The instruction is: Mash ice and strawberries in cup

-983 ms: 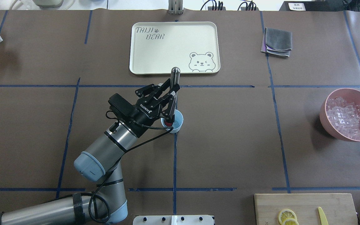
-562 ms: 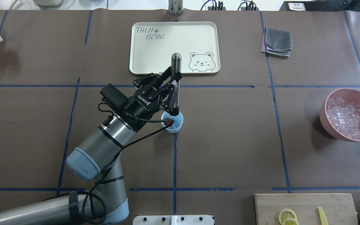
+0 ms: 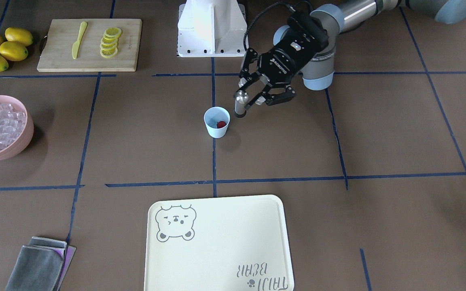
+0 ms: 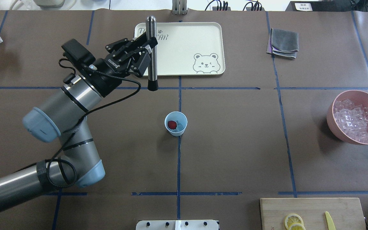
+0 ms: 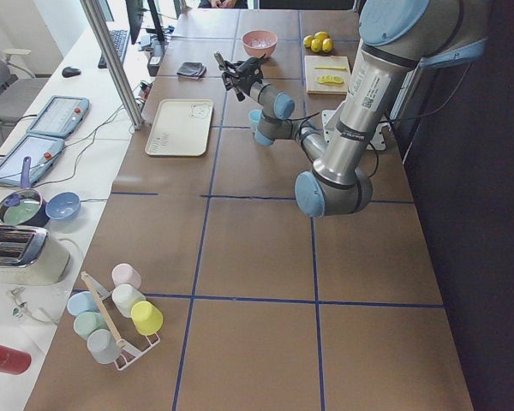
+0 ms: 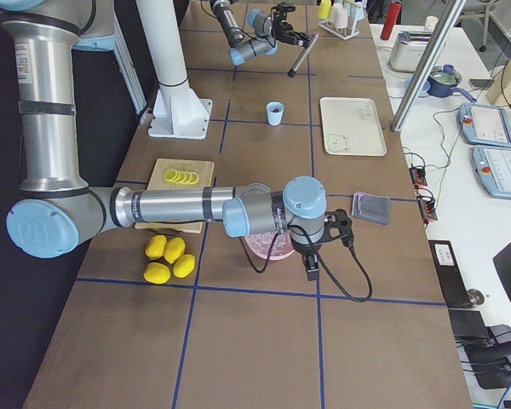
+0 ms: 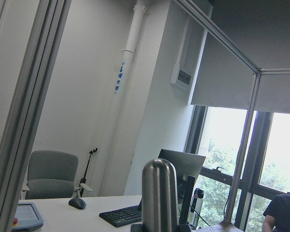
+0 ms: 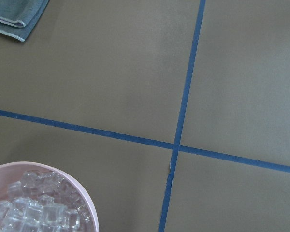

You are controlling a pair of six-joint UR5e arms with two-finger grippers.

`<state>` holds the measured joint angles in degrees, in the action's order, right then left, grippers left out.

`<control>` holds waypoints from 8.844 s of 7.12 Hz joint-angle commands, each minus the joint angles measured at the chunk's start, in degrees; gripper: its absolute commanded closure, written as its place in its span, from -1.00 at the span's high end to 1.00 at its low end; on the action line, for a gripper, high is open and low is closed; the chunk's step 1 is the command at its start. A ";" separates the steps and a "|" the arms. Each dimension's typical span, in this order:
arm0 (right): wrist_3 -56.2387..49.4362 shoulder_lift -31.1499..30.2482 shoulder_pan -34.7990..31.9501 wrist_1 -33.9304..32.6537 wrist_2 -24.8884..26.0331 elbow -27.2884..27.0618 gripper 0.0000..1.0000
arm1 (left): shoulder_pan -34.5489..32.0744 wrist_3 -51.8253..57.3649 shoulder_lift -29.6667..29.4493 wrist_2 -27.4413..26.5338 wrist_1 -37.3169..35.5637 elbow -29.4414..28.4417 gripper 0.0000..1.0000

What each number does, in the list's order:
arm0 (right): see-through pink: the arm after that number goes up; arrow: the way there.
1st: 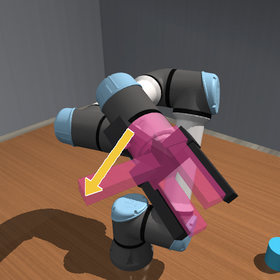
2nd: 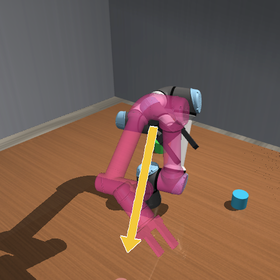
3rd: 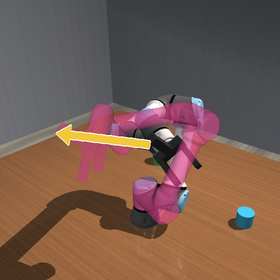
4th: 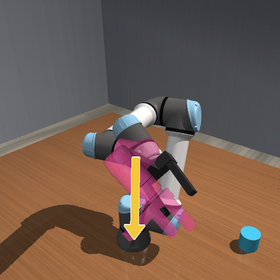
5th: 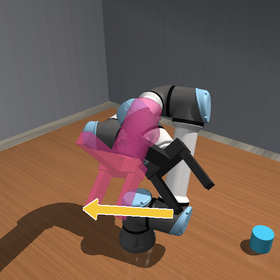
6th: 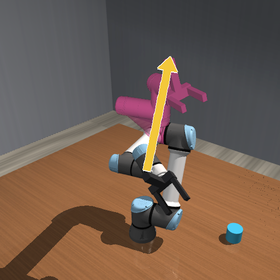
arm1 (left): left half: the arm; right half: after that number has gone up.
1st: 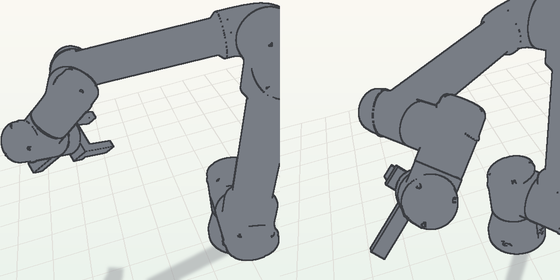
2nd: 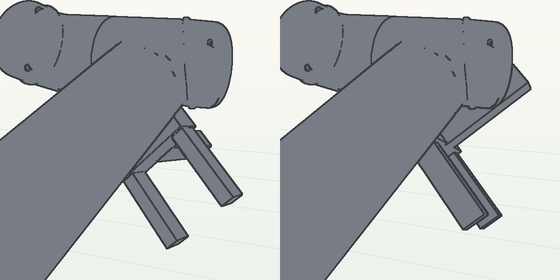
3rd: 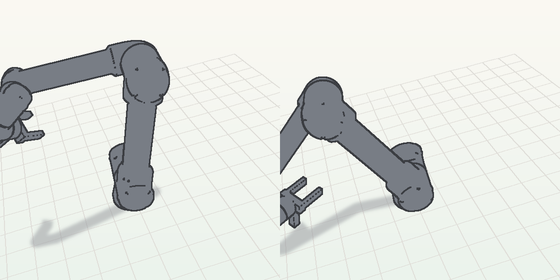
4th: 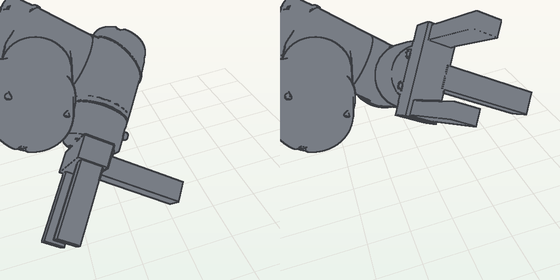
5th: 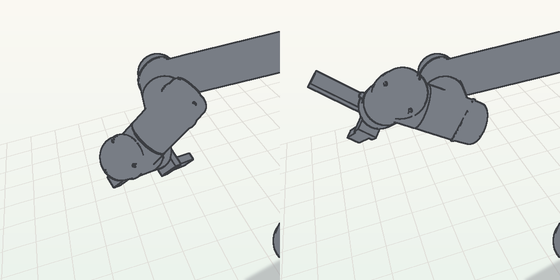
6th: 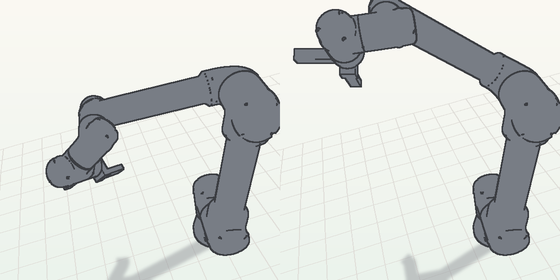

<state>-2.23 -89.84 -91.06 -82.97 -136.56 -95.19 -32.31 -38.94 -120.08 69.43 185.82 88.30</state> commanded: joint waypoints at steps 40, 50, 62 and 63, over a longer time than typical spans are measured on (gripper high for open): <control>-0.05 0.80 0.18 0.00 0.16 -0.52 0.99 | -29.48 0.44 36.06 52.53 -53.43 -1.84 1.00; 0.12 0.89 0.18 -0.35 -0.63 1.06 0.99 | -58.74 46.58 28.84 69.00 -95.03 1.52 1.00; -0.93 -2.01 -1.41 -2.73 -4.94 4.31 0.99 | -58.93 46.06 28.76 63.46 -98.72 2.31 1.00; -0.93 -2.27 -1.41 -2.64 -4.16 4.31 0.99 | -58.93 46.06 28.76 63.46 -98.72 2.23 1.00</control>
<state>-3.15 -91.74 -92.44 -85.78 -141.40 -90.90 -91.23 7.13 -91.35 132.88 87.10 90.56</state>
